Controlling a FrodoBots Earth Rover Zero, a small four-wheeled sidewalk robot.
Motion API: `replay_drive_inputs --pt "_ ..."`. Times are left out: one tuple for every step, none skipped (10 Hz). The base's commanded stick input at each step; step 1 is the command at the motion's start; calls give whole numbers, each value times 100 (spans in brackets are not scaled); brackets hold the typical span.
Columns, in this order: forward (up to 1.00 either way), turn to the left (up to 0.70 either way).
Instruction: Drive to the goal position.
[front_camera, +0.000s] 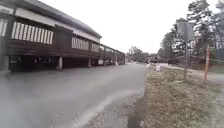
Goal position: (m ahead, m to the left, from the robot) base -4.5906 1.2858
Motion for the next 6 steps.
replay_drive_inputs --pt "0 70" --pt "0 70" --pt "0 70" --pt "0 58" --pt "0 37" --pt "0 15"
